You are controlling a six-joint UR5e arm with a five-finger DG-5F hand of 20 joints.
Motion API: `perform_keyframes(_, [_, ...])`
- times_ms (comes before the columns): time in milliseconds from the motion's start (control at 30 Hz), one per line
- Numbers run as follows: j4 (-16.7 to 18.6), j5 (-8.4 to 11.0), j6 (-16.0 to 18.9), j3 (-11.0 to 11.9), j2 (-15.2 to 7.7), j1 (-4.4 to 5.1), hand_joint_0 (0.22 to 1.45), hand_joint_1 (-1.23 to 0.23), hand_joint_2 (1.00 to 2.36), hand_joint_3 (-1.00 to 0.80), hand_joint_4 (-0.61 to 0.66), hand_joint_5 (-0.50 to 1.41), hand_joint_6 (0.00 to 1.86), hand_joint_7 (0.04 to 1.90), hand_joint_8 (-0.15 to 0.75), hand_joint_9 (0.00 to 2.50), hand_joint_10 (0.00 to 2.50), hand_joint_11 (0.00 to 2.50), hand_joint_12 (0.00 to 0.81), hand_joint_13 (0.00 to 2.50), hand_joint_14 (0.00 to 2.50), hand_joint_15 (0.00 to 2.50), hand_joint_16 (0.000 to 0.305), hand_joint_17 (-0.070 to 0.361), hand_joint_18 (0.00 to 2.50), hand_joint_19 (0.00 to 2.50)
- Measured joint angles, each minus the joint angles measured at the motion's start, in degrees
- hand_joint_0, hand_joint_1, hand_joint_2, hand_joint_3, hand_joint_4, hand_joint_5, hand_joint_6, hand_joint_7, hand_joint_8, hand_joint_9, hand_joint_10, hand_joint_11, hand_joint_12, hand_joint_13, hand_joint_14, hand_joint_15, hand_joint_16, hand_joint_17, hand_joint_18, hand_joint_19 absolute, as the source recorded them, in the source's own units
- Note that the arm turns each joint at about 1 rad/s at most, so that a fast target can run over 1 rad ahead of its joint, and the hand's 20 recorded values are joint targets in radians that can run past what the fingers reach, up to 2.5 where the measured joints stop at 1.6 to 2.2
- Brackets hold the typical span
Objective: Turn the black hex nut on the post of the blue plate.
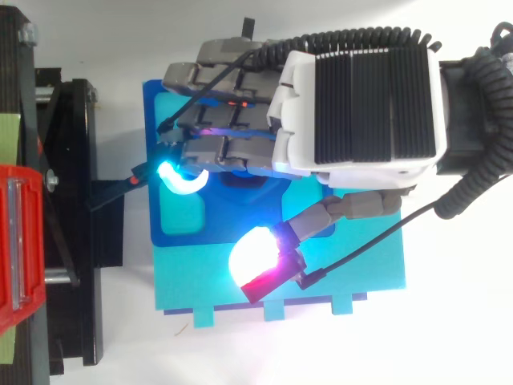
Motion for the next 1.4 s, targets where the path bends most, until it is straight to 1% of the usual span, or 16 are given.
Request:
perform_keyframes(133, [-0.02,-0.13,0.01,-0.39,0.0,-0.03,0.52,-0.32,1.0,-0.5,0.27,-0.18,0.5,0.76,0.265,0.45,0.0,0.0,0.233,0.28,0.0,0.0,0.024,0.054,0.07,0.21])
perform_keyframes(367, [0.09,-0.77,0.08,-0.8,0.0,-0.44,0.52,-0.32,1.0,-0.5,0.27,-0.18,0.5,0.76,0.263,0.45,0.0,0.0,0.231,0.28,0.0,0.0,0.024,0.054,0.07,0.2])
perform_keyframes(567, [-0.06,-1.62,0.01,-0.82,0.0,-1.12,0.52,-0.32,1.0,-0.5,0.27,-0.18,0.5,0.76,0.264,0.45,0.0,0.0,0.225,0.28,0.0,0.0,0.023,0.052,0.07,0.21])
perform_keyframes(1167, [-0.06,-5.47,-0.74,-0.83,0.0,-4.65,0.52,-0.32,1.0,-0.5,0.27,-0.18,0.5,0.75,0.261,0.45,0.0,0.0,0.214,0.28,0.0,0.0,0.021,0.048,0.05,0.22])
perform_keyframes(1267, [-0.05,-6.21,-1.01,-0.84,0.01,-5.42,0.52,-0.32,1.0,-0.5,0.27,-0.18,0.5,0.76,0.261,0.45,0.0,0.0,0.214,0.28,0.0,0.0,0.021,0.048,0.05,0.23])
perform_keyframes(1400, [0.11,-7.89,-1.37,-0.71,0.02,-6.66,0.52,-0.31,1.0,-0.5,0.27,-0.19,0.5,0.76,0.262,0.45,0.0,0.0,0.214,0.28,0.0,0.0,0.021,0.047,0.06,0.23])
